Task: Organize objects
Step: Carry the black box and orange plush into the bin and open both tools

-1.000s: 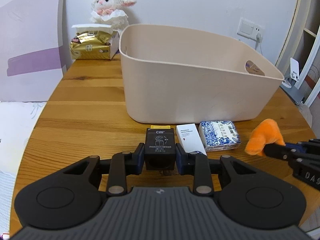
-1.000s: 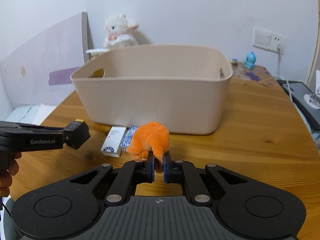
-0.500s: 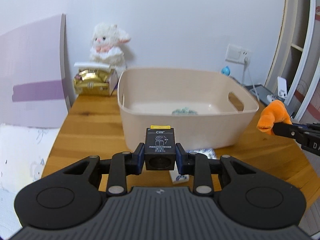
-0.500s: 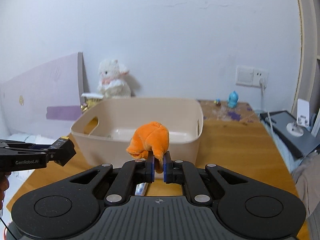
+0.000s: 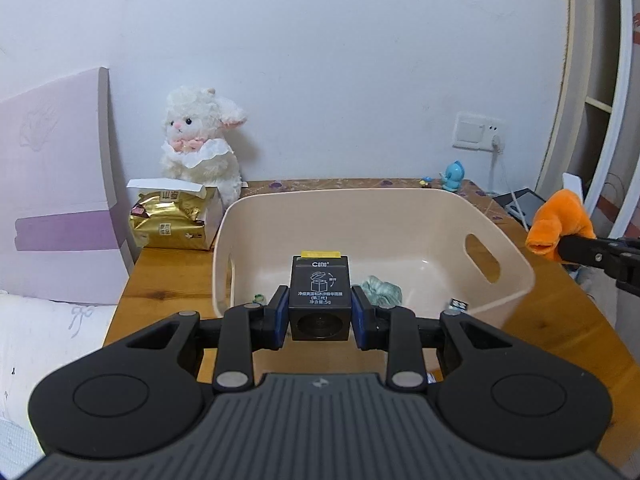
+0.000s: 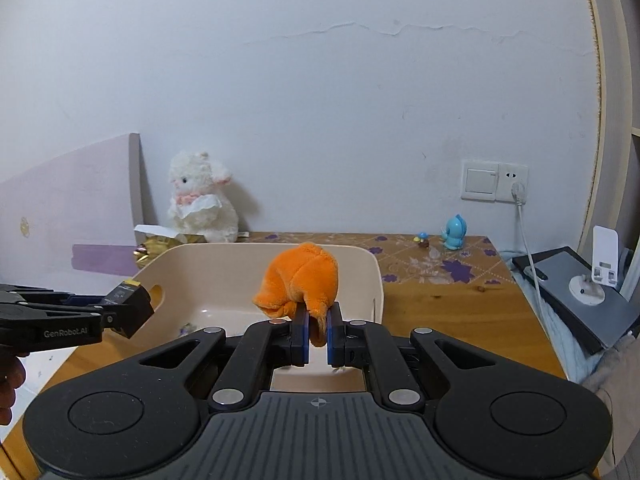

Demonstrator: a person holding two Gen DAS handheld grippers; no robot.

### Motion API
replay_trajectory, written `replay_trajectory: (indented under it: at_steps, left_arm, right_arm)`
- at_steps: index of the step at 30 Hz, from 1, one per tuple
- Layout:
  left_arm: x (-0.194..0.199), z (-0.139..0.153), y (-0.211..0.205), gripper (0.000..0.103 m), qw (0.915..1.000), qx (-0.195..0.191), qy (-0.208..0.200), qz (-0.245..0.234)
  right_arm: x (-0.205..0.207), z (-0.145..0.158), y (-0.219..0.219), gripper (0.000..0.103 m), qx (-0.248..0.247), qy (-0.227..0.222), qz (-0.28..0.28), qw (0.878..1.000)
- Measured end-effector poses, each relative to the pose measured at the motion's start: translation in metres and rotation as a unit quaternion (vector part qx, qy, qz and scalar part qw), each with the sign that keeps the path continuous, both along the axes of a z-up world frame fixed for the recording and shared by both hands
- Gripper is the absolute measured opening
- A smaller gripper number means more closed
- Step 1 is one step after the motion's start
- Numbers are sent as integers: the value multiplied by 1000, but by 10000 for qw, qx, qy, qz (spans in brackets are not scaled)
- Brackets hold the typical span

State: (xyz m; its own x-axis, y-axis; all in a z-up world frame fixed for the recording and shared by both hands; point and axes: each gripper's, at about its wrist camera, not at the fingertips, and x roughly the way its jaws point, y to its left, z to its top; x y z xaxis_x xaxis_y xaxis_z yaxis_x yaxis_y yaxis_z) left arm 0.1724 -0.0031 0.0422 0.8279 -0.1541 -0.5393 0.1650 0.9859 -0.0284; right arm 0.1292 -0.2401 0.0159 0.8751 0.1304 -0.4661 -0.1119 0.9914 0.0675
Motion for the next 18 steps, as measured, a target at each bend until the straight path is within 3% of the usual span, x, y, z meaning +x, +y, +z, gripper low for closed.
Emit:
replay_trajectory:
  at_steps: [9, 18]
  left_arm:
    - [62, -29, -18, 34, 9987, 134, 467, 182]
    - [93, -61, -23, 34, 9944, 308, 959, 320]
  right_arm:
    - [59, -38, 9, 8, -164, 551, 37, 9983]
    - [82, -64, 17, 10, -259, 939, 133, 9952]
